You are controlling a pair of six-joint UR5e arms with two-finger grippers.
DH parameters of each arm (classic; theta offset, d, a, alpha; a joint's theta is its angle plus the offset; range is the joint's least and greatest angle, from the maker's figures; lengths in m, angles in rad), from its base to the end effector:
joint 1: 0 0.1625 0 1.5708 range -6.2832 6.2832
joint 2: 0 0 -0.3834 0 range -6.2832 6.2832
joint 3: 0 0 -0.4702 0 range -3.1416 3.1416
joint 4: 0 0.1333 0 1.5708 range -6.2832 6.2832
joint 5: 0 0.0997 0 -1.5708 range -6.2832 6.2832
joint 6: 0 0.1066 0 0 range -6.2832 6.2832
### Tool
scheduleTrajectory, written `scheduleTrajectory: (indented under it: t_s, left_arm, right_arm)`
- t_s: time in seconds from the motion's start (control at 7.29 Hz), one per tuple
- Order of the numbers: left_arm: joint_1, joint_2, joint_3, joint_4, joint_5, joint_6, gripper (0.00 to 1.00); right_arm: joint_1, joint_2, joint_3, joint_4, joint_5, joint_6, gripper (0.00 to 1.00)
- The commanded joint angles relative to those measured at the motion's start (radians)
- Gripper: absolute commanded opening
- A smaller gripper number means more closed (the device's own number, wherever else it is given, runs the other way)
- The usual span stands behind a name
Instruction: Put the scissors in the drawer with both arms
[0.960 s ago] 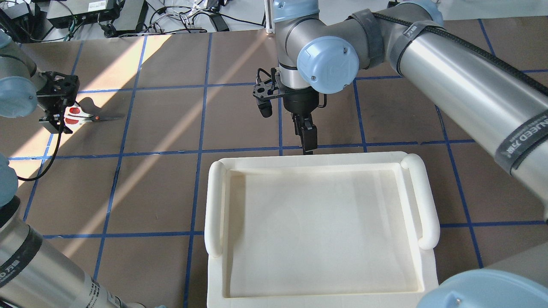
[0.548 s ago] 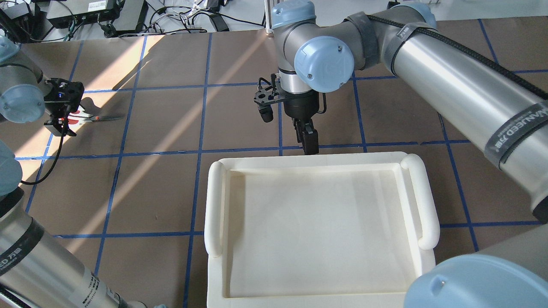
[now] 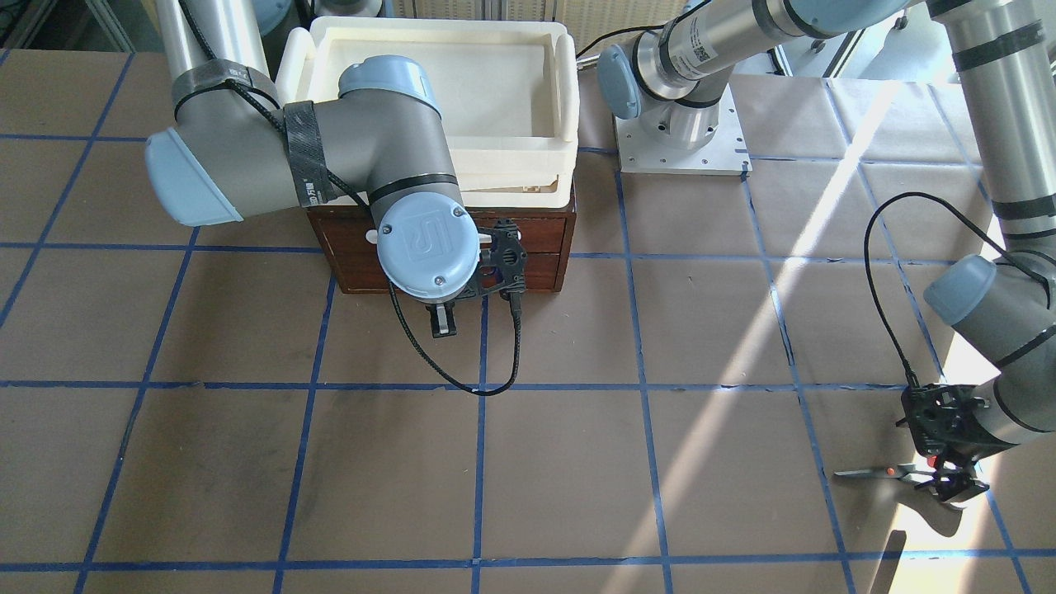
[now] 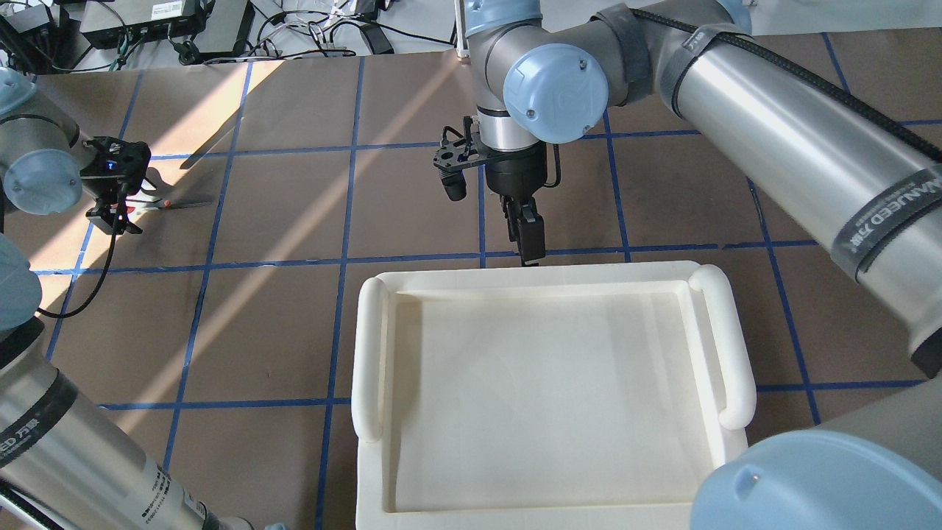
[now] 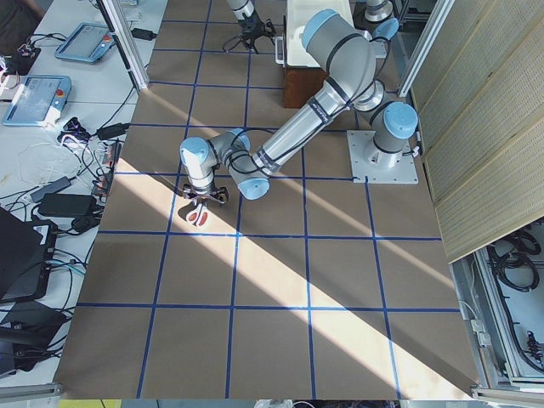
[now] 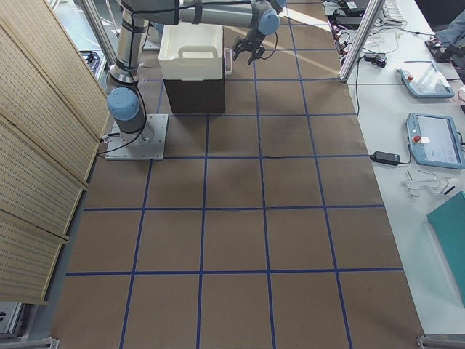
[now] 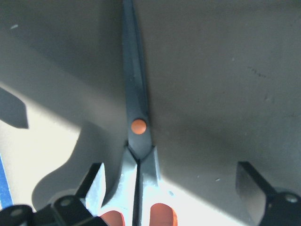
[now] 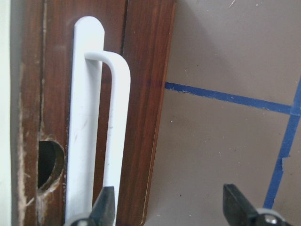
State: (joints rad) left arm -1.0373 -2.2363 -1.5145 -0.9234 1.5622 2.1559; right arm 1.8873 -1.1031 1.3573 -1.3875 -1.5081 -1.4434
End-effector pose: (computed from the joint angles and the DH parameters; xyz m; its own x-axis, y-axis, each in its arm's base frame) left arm 0.2537 -0.6934 0.0923 0.0520 0.9980 -0.0366 0.9986 -0.0515 0.0139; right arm 0.3425 -0.5962 0.2479 0.1581 -0.8901 -0.4275 -0.9848 -0.1737 -0.0025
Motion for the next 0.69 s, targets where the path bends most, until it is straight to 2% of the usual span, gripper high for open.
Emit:
scheduleTrajectory:
  t_s: [0.0, 0.14, 0.41, 0.55]
  left_arm:
    - [0.000, -0.022, 0.000, 0.033, -0.005, 0.002, 0.98]
    - [0.000, -0.025, 0.000, 0.046, -0.005, 0.005, 0.98]
    - [0.000, -0.032, 0.000, 0.046, -0.010, 0.004, 0.97]
    - [-0.001, -0.031, -0.001, 0.046, -0.004, 0.002, 0.88]
  right_arm:
    - [0.001, 0.006, -0.001, 0.004, 0.021, 0.009, 0.81]
    - [0.001, 0.005, -0.001, 0.043, 0.022, 0.009, 0.74]
    - [0.001, 0.011, 0.000, 0.050, 0.023, 0.009, 0.75]
    - [0.001, 0.020, 0.000, 0.050, 0.023, 0.009, 0.75]
